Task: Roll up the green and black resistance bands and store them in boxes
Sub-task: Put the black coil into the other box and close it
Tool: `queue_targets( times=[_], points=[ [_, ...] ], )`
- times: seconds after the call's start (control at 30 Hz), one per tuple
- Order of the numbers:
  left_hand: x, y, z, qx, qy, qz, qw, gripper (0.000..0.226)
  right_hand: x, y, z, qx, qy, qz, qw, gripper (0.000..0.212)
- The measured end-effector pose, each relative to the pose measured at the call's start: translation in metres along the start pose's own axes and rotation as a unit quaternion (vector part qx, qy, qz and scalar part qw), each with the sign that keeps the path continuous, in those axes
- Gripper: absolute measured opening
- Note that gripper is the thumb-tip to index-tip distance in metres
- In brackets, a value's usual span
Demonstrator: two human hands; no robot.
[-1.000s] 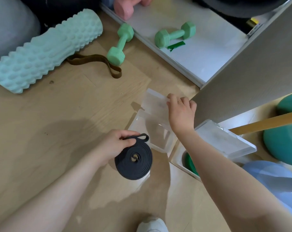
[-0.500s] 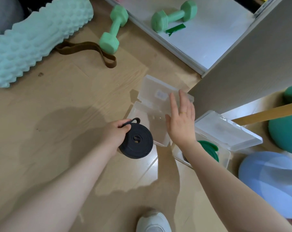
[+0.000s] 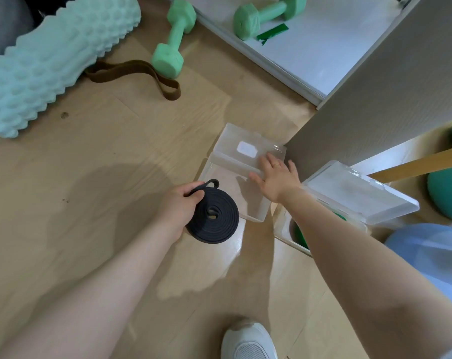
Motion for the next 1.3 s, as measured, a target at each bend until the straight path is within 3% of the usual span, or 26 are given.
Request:
queue_targets(
  times=[0.07,0.13,0.23,0.3,0.4,0.5,0.67,1.0,1.17,1.3],
  points=[
    [0.002,-0.001,0.0,0.007,-0.004,-0.003,1.0,0.027,0.007,-0.003,0.004,0.012,-0.007,-0.026,1.0,0.063],
    [0.003,-0.002,0.0,0.008,-0.006,-0.002,1.0,0.027,0.025,-0.016,0.02,0.061,0.018,-0.116,0.991,0.057],
    [0.004,-0.007,-0.007,-0.017,-0.001,0.016,1.0,0.027,0.049,-0.054,0.043,0.118,0.174,-0.231,0.95,0.042],
    [0.004,-0.012,-0.014,-0.034,-0.002,0.032,0.999,0.027,0.042,-0.072,0.053,0.117,0.286,-0.169,0.936,0.039],
    [0.002,-0.02,-0.031,-0.062,-0.013,0.061,0.996,0.026,0.035,-0.084,0.065,0.123,0.36,-0.075,0.922,0.051],
    [-0.007,-0.029,-0.052,-0.119,0.019,0.099,0.988,0.028,0.048,-0.083,0.068,0.122,0.379,-0.069,0.915,0.06],
    [-0.024,-0.037,-0.069,-0.171,0.056,0.136,0.974,0.03,0.065,-0.078,0.053,0.042,0.448,-0.117,0.885,0.037],
    [-0.03,-0.02,-0.058,-0.171,0.09,0.117,0.974,0.033,0.022,-0.082,0.032,-0.133,0.545,-0.101,0.822,0.013],
    [-0.022,-0.023,-0.033,-0.214,0.175,0.15,0.949,0.083,0.01,-0.08,0.007,-0.272,0.555,-0.143,0.773,0.009],
    [-0.033,-0.029,-0.03,-0.299,0.277,0.137,0.903,0.101,-0.001,-0.076,0.002,-0.326,0.539,-0.153,0.762,0.004]
  ],
)
Point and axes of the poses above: each hand's wrist, its own y-axis towards the middle knuckle, its own x-axis out of the back of the hand, z = x × y, the point moved 9 cm from there along y, towards the middle knuckle, and after that the axes turned 15 degrees about -z, right-handed, at the moved point
